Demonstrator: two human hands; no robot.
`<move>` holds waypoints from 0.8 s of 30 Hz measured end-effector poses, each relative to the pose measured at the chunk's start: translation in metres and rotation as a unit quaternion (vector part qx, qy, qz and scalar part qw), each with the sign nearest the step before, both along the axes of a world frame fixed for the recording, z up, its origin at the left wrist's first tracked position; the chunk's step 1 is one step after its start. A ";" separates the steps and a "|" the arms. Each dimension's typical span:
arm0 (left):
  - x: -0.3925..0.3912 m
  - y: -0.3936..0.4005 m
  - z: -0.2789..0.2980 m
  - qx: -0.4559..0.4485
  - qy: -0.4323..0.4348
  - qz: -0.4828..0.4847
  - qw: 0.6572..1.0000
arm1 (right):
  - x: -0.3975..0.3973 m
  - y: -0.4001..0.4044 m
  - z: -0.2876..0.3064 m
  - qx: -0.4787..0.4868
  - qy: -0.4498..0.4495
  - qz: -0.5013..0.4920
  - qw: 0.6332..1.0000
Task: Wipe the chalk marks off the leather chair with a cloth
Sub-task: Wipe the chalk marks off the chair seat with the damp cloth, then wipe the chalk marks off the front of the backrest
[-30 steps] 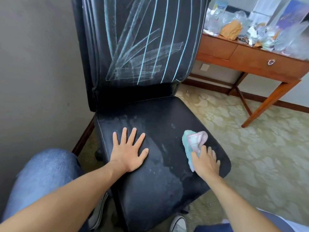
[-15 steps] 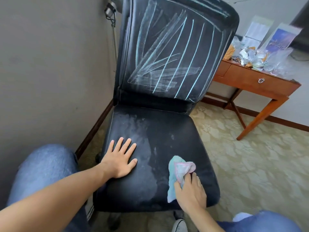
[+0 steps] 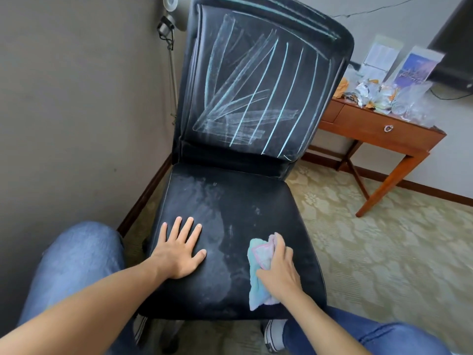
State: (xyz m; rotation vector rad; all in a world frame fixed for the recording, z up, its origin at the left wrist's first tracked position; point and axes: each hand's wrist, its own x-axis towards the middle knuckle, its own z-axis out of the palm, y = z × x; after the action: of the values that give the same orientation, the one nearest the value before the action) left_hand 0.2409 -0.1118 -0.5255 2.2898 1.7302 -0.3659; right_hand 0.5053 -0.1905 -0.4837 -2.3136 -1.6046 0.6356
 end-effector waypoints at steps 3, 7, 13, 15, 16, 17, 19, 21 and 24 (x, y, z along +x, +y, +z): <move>-0.005 -0.001 0.002 -0.002 0.010 0.008 1.000 | -0.016 0.003 -0.004 -0.015 -0.055 0.041 0.998; -0.014 0.002 0.006 -0.019 0.029 0.018 0.999 | -0.020 0.011 -0.022 -0.031 -0.101 0.025 0.994; -0.013 -0.011 0.016 -0.057 0.046 0.023 0.997 | -0.024 -0.005 -0.026 -0.006 -0.165 0.048 0.985; -0.020 -0.019 0.022 -0.057 0.063 0.025 0.996 | -0.033 -0.015 -0.025 -0.007 -0.198 0.071 0.978; -0.026 -0.021 0.026 -0.054 0.070 0.026 0.996 | -0.041 -0.022 -0.025 -0.005 -0.205 0.079 0.976; -0.032 -0.025 0.029 -0.052 0.074 0.028 0.996 | -0.050 -0.029 -0.025 0.003 -0.202 0.085 0.976; -0.044 -0.033 0.038 -0.056 0.088 0.024 0.994 | -0.067 -0.041 -0.032 0.024 -0.197 0.101 0.975; -0.053 -0.047 0.045 -0.071 0.105 0.018 0.992 | -0.080 -0.054 -0.037 0.045 -0.202 0.110 0.972; -0.064 -0.066 0.049 -0.087 0.120 0.003 0.989 | -0.090 -0.068 -0.032 0.031 -0.202 0.119 0.972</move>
State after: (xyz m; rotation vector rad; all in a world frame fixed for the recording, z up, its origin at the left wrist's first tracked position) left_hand 0.1767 -0.1780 -0.4768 2.1897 1.7330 -0.7872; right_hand 0.4155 -0.2588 -0.5154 -2.3299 -2.0680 0.1542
